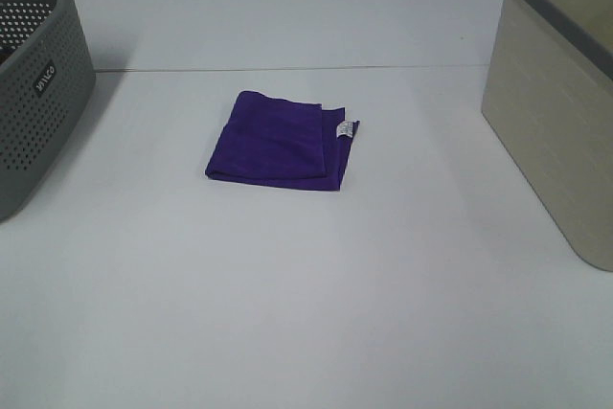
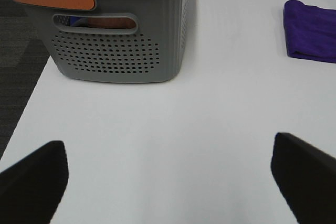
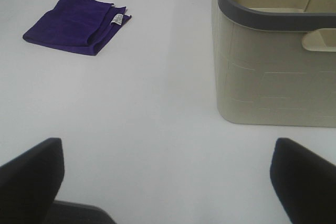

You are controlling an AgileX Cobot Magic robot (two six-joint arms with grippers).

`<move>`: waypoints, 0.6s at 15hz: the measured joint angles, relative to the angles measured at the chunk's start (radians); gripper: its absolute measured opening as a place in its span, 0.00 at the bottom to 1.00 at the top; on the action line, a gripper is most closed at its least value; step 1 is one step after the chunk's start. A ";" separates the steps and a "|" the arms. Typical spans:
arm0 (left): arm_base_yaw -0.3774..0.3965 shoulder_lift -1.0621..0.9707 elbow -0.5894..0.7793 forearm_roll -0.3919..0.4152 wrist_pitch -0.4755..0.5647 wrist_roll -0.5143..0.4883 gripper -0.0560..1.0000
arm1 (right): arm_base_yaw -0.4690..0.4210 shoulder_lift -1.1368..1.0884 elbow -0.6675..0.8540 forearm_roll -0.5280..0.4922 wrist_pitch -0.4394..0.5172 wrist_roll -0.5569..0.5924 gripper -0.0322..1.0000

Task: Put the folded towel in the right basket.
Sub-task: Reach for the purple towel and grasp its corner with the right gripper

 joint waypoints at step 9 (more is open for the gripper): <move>0.000 0.000 0.000 0.000 0.000 0.000 0.99 | 0.000 0.000 0.000 0.000 0.000 0.000 0.98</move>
